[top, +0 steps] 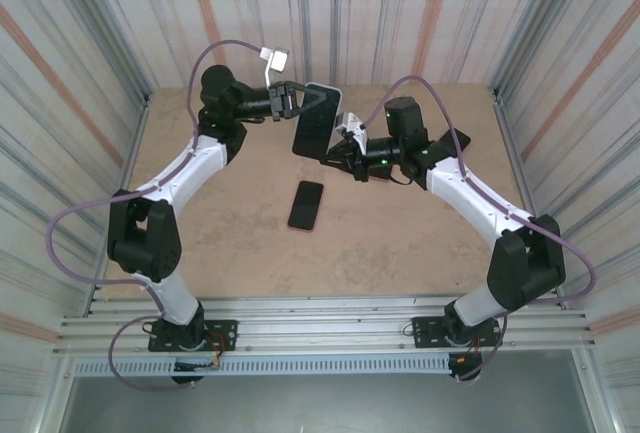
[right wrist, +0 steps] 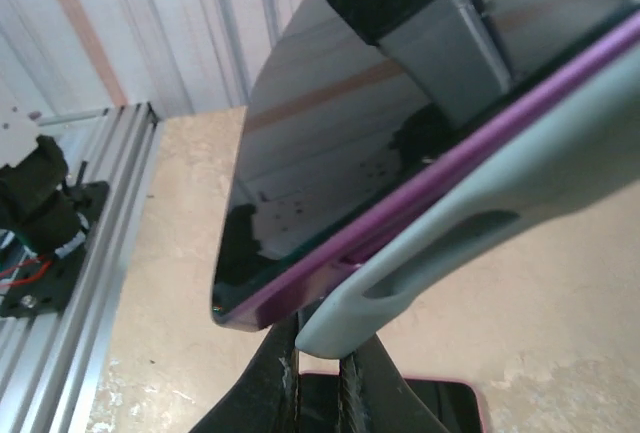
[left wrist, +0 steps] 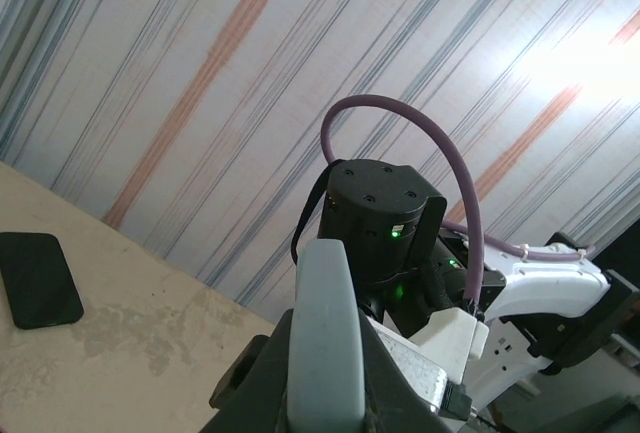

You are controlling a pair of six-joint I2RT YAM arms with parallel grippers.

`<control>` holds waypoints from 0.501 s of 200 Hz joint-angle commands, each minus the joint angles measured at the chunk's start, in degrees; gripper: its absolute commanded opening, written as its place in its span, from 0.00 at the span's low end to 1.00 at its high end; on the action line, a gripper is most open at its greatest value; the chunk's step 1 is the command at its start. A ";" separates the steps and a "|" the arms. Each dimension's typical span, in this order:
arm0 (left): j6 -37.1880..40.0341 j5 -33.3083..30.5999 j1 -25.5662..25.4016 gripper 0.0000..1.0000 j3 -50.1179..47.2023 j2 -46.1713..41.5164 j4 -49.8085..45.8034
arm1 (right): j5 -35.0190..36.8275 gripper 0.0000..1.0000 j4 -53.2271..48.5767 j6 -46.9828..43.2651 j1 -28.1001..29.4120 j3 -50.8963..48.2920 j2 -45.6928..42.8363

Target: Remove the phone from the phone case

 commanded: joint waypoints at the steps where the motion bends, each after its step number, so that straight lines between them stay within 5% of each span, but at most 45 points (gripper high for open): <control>1: -4.24 2.08 -1.77 0.00 2.77 0.34 0.93 | 4.84 0.00 3.66 0.01 -0.26 0.74 -1.40; 65: 1.68 -0.12 -1.92 0.00 4.28 0.64 -2.45 | 0.35 0.25 18.26 18.32 -0.64 -2.18 -1.41; 100: -2.85 -1.26 -1.93 0.00 3.49 2.09 4.25 | -1.47 0.27 25.93 27.61 -2.17 -3.57 -1.08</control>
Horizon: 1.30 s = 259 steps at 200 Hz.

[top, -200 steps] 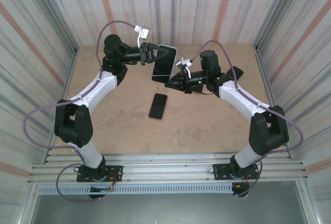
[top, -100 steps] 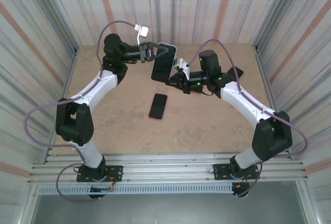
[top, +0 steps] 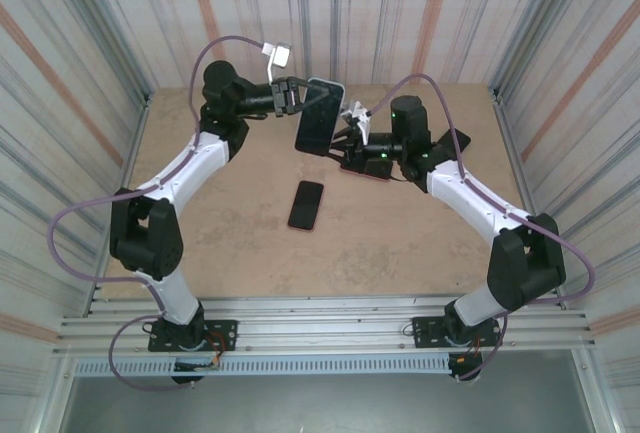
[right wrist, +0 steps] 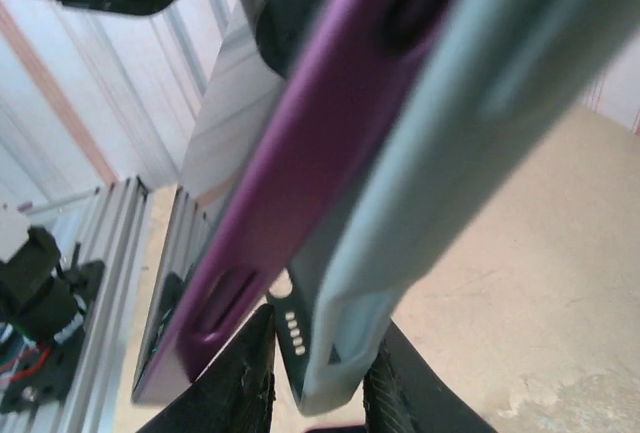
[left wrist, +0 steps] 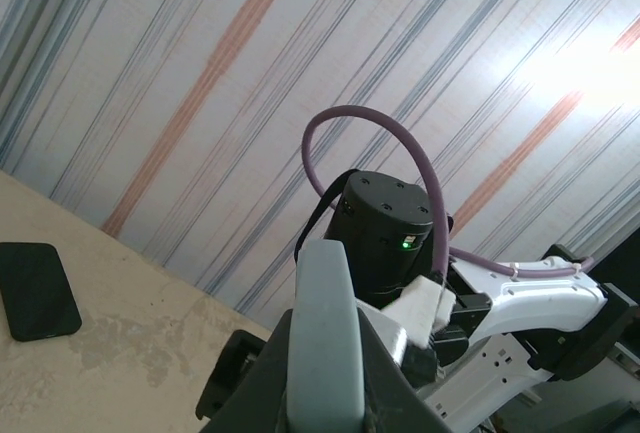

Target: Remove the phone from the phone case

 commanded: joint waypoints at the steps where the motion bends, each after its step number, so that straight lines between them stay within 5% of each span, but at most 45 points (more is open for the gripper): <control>1: -3.66 -0.21 -1.22 0.00 0.97 1.27 5.76 | -1.78 0.27 10.64 9.82 -1.05 -0.33 -1.02; 30: -4.61 -3.54 -1.28 0.00 0.49 1.01 4.25 | -4.22 0.28 15.53 15.63 -1.51 -0.70 -0.21; 88: -15.13 -25.32 -1.39 0.00 -5.96 0.17 9.79 | -4.77 0.34 32.84 39.06 -1.54 -5.97 0.97; 141: -22.70 -37.71 -3.39 0.00 -12.08 -0.66 13.29 | 2.89 0.32 49.67 61.83 0.06 -10.58 3.72; 221: -27.73 -44.51 -4.74 0.00 -17.45 -1.75 11.62 | 9.77 0.07 55.33 74.32 0.58 -12.75 5.17; 259: -28.82 -43.17 -4.17 0.18 -16.63 -1.40 8.69 | 11.62 0.00 56.52 76.35 1.02 -13.89 5.15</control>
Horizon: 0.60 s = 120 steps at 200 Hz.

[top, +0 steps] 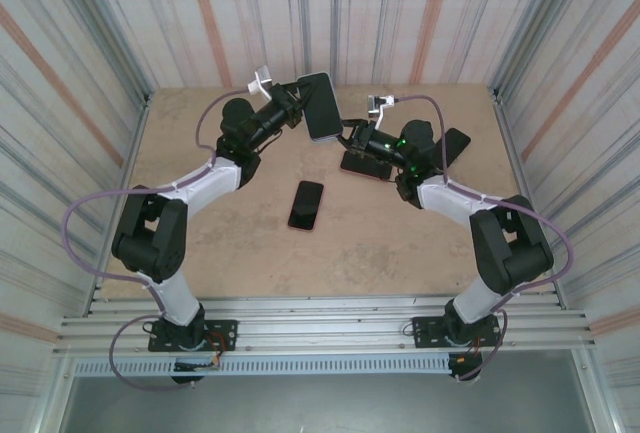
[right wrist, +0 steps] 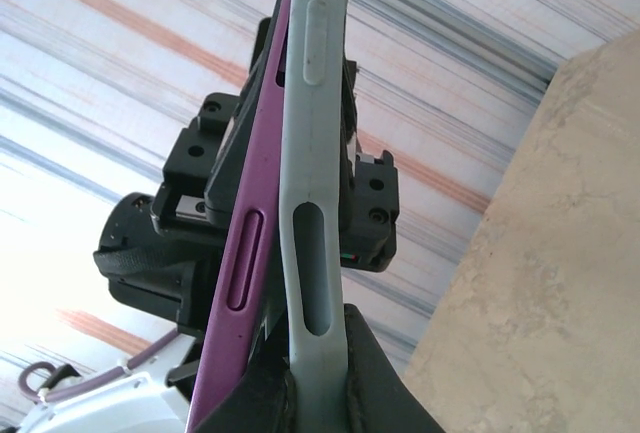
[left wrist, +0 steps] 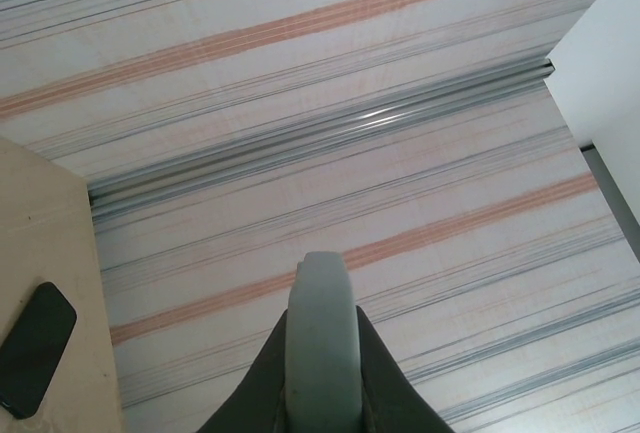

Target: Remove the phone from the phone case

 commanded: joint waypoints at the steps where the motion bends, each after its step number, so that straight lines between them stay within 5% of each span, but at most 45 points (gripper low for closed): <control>1: 0.33 -0.97 -0.43 0.18 -0.05 -0.92 -3.71 | 1.11 0.00 7.97 3.24 1.75 -0.41 -0.69; 76: -3.41 0.06 0.76 0.35 -1.27 0.14 -6.22 | 4.96 0.00 4.22 7.06 2.01 -2.07 -0.12; 120: -2.63 2.03 1.40 0.62 -0.73 -0.75 -13.20 | 6.55 0.00 4.62 8.64 2.10 -1.58 1.36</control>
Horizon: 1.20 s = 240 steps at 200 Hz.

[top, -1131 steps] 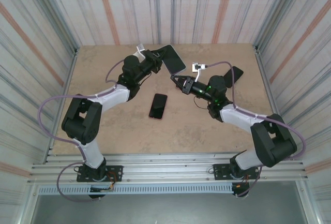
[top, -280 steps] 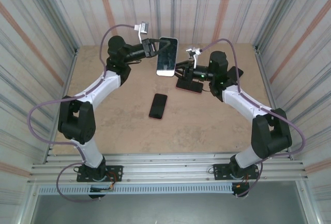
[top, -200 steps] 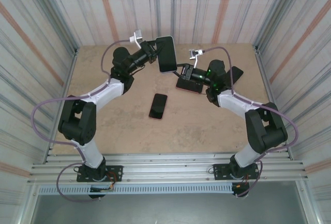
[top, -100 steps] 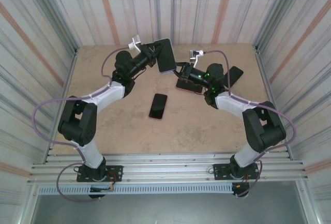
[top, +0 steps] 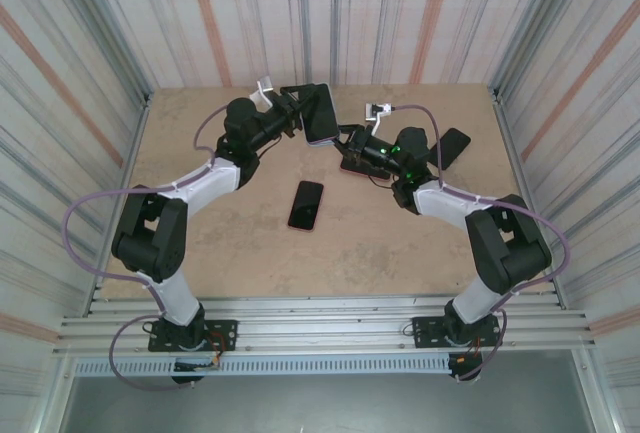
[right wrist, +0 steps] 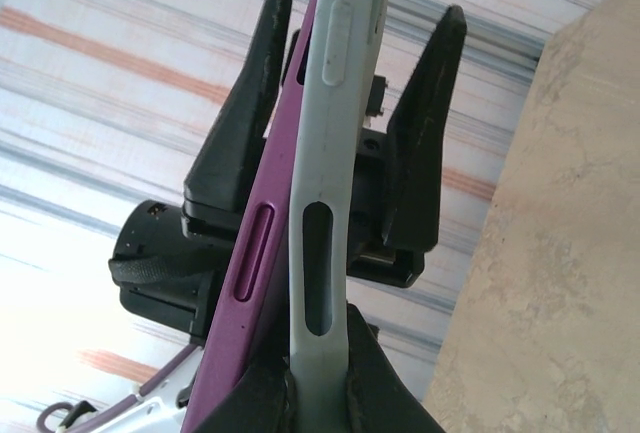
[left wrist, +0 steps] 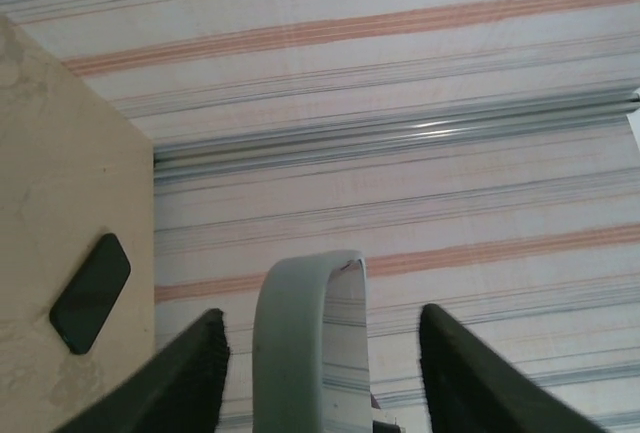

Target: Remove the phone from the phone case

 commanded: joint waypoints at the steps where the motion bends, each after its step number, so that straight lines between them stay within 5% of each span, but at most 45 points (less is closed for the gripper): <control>1: 0.43 1.54 0.61 0.62 0.06 -0.81 -4.40 | 2.13 0.00 3.18 2.08 0.41 0.87 0.60; 54: 4.02 -1.15 0.96 0.77 -2.67 -5.96 -11.51 | 4.81 0.00 3.70 1.99 -0.02 0.88 1.47; 158: 0.07 -15.46 -9.26 0.76 -16.45 -24.67 -18.42 | 9.77 0.00 4.60 -0.12 -0.73 3.33 5.06; 240: -3.01 -13.64 -10.91 0.71 -11.24 -18.15 -12.87 | 10.19 0.00 6.63 -0.67 0.23 3.50 6.07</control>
